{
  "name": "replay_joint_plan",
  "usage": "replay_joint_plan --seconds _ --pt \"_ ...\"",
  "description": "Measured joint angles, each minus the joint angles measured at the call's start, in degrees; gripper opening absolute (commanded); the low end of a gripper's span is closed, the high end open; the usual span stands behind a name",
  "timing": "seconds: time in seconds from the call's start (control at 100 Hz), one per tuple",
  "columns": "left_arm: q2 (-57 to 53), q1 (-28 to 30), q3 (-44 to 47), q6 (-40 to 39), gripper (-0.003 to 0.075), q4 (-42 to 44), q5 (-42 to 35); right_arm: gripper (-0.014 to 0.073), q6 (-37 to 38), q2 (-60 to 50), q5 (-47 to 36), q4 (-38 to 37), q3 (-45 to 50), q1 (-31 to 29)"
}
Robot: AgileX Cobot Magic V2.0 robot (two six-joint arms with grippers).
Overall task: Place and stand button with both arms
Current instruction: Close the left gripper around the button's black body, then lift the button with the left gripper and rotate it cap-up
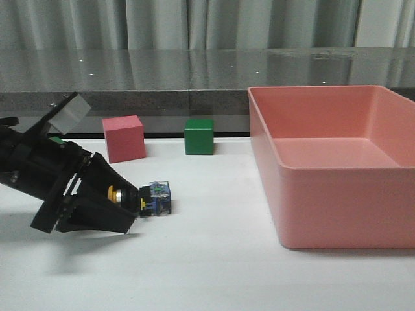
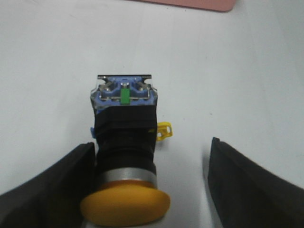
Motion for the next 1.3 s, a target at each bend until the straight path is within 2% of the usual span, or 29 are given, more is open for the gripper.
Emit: replay_joint_plan --seconds 0.07,0.14,0.21,0.31,0.34,0.52,0.67,0.77,0.87,1.1,1.17,1.3 --pt "0.09 0.0 0.0 0.09 0.0419 0.0 0.0 -0.0109 0.0 0.0 0.0 0.0 0.0 0.0" --pt "0.09 0.0 0.0 0.13 0.0347 -0.12 0.0 -0.0109 0.0 0.0 0.0 0.0 0.0 0.0" --pt "0.09 0.0 0.0 0.13 0.0227 -0.12 -0.1 -0.0109 0.0 0.0 0.0 0.0 0.0 0.0" --pt "0.13 0.13 0.0 0.22 0.0013 -0.12 -0.1 -0.0109 0.0 0.0 0.0 0.0 0.0 0.0" --pt "0.13 0.22 0.0 0.22 -0.0018 -0.12 -0.1 -0.0109 0.0 0.0 0.0 0.0 0.0 0.0" --pt "-0.69 1.74 -0.11 -1.02 -0.0019 0.62 0.56 -0.0109 0.0 0.0 0.0 0.0 0.0 0.0" --pt "-8.52 2.06 -0.94 -6.92 -0.0019 6.86 -0.72 -0.0109 0.0 0.0 0.0 0.0 0.0 0.0" --pt "-15.14 1.37 -3.89 -18.1 -0.0019 15.45 -3.43 -0.0109 0.0 0.0 0.0 0.0 0.0 0.0" --pt "-20.3 -0.27 -9.2 -32.79 -0.0019 26.64 -4.13 -0.0109 0.0 0.0 0.0 0.0 0.0 0.0" --pt "-22.33 -8.22 -25.97 -63.18 -0.0019 55.45 4.27 -0.0109 0.0 0.0 0.0 0.0 0.0 0.0" --pt "-21.64 -11.64 -30.06 -70.66 -0.0019 64.27 6.99 -0.0109 0.0 0.0 0.0 0.0 0.0 0.0" --pt "-19.8 -17.91 -34.91 -79.46 -0.0019 77.28 8.57 -0.0109 0.0 0.0 0.0 0.0 0.0 0.0"
